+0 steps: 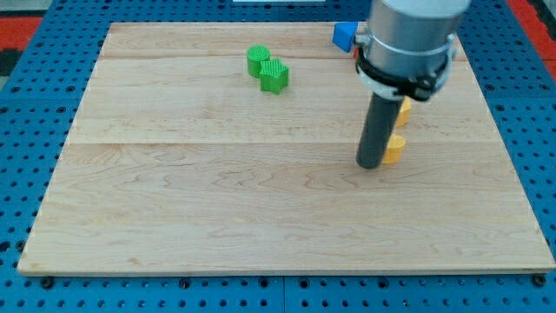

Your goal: Move the yellow heart bottom right to the yellow hexagon

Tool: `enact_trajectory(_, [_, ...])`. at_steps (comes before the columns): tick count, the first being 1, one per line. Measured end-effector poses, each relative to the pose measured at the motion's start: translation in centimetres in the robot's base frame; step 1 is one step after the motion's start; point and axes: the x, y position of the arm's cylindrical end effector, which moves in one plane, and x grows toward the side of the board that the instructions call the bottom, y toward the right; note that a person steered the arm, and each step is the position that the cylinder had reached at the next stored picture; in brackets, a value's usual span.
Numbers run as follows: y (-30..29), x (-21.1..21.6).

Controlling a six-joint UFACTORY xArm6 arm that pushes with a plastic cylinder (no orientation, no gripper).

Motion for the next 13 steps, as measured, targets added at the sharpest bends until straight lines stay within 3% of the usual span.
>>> enact_trajectory(1, [6.1, -4.0])
enact_trajectory(2, [10.7, -5.3])
enact_trajectory(5, [6.8, -0.6])
enact_trajectory(6, [12.6, 5.2])
enact_trajectory(7, [23.0, 3.5])
enact_trajectory(8, [21.2, -0.4])
enact_trajectory(10, [10.3, -3.7])
enact_trajectory(11, [12.2, -6.7])
enact_trajectory(12, [10.4, -15.3])
enact_trajectory(13, [-0.6, -20.0])
